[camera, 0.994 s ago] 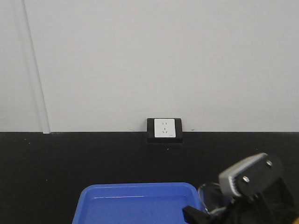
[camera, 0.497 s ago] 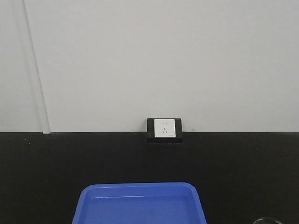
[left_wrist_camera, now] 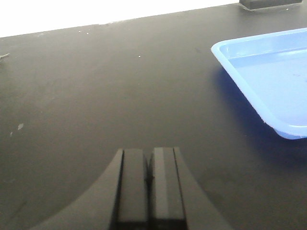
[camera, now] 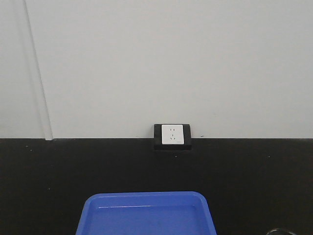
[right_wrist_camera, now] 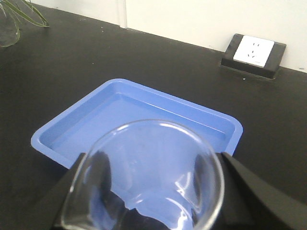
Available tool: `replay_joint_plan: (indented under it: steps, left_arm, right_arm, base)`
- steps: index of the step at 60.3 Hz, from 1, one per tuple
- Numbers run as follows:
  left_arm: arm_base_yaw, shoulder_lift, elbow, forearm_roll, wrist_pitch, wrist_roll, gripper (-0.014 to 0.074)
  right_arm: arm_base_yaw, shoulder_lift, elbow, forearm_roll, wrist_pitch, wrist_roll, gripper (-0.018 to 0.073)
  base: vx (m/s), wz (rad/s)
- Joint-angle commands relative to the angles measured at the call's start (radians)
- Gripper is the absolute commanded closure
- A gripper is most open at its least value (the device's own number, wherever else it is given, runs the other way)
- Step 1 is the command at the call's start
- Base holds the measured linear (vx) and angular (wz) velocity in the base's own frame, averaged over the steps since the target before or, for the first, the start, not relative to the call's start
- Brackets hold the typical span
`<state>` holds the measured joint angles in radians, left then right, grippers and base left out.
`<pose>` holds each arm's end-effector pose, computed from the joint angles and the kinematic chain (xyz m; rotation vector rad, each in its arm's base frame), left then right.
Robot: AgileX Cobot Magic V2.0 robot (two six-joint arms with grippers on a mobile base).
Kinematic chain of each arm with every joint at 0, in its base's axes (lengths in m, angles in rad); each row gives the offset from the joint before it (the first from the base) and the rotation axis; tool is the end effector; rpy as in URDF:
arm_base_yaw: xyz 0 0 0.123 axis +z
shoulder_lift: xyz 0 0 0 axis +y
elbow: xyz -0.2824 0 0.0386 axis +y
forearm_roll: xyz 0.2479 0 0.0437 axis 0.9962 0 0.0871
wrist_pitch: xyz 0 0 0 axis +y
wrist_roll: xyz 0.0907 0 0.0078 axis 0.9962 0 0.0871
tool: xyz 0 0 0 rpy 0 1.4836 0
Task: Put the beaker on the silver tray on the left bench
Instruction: 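Turn the base away from the blue tray holding the beaker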
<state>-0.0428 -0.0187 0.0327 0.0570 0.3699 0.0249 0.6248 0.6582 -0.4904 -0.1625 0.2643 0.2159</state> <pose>0.0525 -0.0004 0.1699 0.0985 1.8645 0.0436 0.1138 0.0773 0.2974 -0.5123 1.8655 0.4192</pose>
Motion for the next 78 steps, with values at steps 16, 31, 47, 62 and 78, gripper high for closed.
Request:
replay_joint_plan:
  steps: [16, 31, 47, 62, 78]
  left_arm:
    - [-0.007, -0.007, 0.020, -0.003, -0.075, -0.002, 0.0595]
    - [-0.007, -0.007, 0.020, -0.003, -0.075, -0.002, 0.0595]
    - [-0.007, -0.007, 0.020, -0.003, -0.075, -0.002, 0.0595]
    - [-0.007, -0.007, 0.020, -0.003, -0.075, -0.002, 0.0595]
    - [-0.007, -0.007, 0.020, -0.003, -0.075, -0.002, 0.0595]
  right_arm:
    - [0.000, -0.003, -0.031, -0.016, -0.080, -0.005, 0.0573]
    - [0.000, -0.003, -0.031, -0.016, -0.080, -0.005, 0.0573]
    - [0.000, -0.003, -0.031, -0.016, -0.080, -0.005, 0.0573]
    - [0.000, -0.003, -0.031, -0.016, -0.080, -0.005, 0.0573]
    - [0.000, -0.003, -0.031, -0.015, -0.079, -0.005, 0.0573]
  base:
    - [0.00, 0.00]
    - [-0.01, -0.04]
    - [-0.05, -0.18]
    - [-0.09, -0.35]
    - [-0.13, -0.35]
